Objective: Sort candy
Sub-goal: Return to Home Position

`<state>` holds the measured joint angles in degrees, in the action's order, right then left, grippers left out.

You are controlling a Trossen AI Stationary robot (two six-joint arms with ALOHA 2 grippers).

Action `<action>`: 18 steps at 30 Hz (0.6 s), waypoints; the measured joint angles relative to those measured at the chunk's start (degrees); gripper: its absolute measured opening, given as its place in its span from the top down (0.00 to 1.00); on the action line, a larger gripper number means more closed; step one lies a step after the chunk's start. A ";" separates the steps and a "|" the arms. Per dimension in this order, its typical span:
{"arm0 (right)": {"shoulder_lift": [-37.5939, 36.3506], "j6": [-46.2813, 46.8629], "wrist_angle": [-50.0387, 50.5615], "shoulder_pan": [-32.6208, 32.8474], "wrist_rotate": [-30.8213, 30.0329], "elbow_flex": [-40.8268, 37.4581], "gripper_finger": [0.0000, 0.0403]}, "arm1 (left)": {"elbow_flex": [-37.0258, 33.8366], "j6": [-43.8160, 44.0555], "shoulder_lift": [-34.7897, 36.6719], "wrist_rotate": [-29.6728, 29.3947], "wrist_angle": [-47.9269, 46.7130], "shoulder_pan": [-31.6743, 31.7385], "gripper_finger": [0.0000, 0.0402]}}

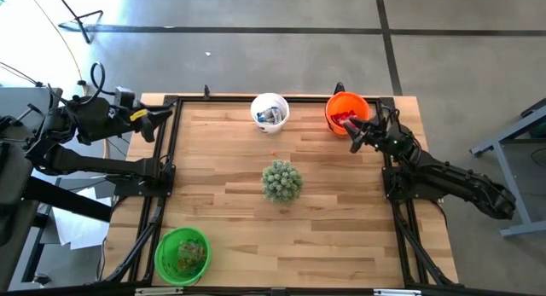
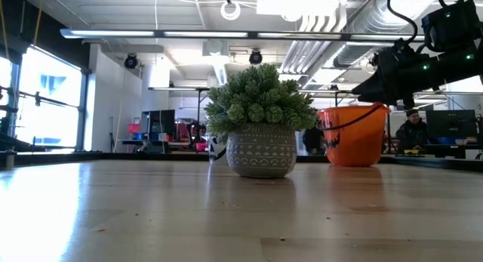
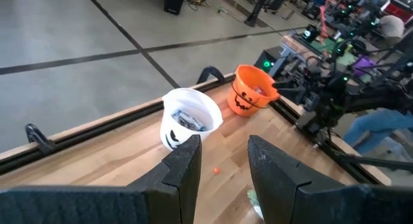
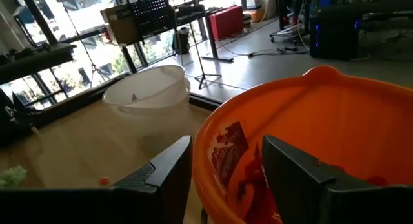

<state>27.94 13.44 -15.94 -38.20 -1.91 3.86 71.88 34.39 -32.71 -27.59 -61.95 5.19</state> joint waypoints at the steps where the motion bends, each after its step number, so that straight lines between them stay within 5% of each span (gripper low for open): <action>1: -0.03 -0.07 0.47 0.00 -0.02 0.00 0.55 | 0.00 0.02 0.00 0.32 0.02 0.00 0.71; 10: 0.14 0.46 7.10 0.00 -2.07 -0.04 0.55 | 0.00 0.02 0.00 1.57 0.02 0.00 0.71; 18: 0.07 -1.05 -2.67 -0.02 1.46 -0.04 0.55 | 0.00 -0.07 0.00 1.57 0.02 0.00 0.71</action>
<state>28.01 12.40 -18.61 -38.22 -0.45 3.81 71.88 34.33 -32.71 -26.02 -61.93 5.19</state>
